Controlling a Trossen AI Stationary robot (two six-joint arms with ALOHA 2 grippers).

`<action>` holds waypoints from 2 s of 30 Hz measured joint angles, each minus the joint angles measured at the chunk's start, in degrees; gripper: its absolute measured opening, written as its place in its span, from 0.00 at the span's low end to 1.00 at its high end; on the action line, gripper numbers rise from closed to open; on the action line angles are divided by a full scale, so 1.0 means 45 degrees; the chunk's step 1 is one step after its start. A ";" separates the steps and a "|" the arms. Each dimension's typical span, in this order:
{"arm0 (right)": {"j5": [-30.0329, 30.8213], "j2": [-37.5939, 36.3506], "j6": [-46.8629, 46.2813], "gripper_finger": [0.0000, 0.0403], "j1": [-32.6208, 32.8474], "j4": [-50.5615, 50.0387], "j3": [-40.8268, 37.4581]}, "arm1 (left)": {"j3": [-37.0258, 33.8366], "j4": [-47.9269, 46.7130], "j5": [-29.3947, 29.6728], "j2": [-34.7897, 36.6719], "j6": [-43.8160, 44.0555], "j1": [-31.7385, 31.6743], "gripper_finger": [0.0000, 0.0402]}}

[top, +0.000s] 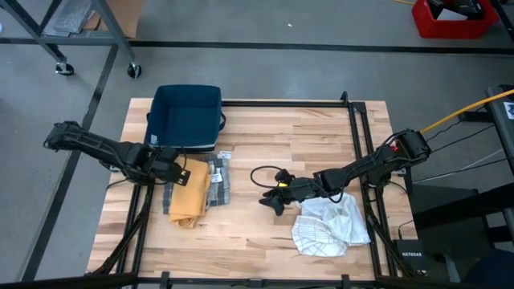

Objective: Fold towel
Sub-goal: Stack the folded yellow towel on top of the gray towel, then fold the white towel

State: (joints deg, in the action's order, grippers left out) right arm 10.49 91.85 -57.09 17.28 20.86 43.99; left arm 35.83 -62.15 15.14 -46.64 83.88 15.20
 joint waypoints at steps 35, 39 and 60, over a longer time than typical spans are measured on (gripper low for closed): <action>-0.1517 0.0000 0.0374 0.56 0.0000 0.0000 0.0000 | -0.0606 0.2955 -0.0832 0.3684 -0.0290 0.0047 0.14; -0.1814 0.0000 0.0005 0.56 0.0313 0.0073 0.0000 | -0.1332 0.8441 -0.0590 0.2744 -0.2625 0.0309 0.11; 0.4303 -0.1868 -0.0357 0.56 0.4752 0.0010 0.0000 | -0.1536 2.4506 -0.0467 -0.8853 -0.8430 0.1135 0.13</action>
State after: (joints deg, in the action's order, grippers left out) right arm 29.86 83.45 -58.70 38.66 20.91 43.99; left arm 28.92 48.13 13.04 -86.48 45.94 20.31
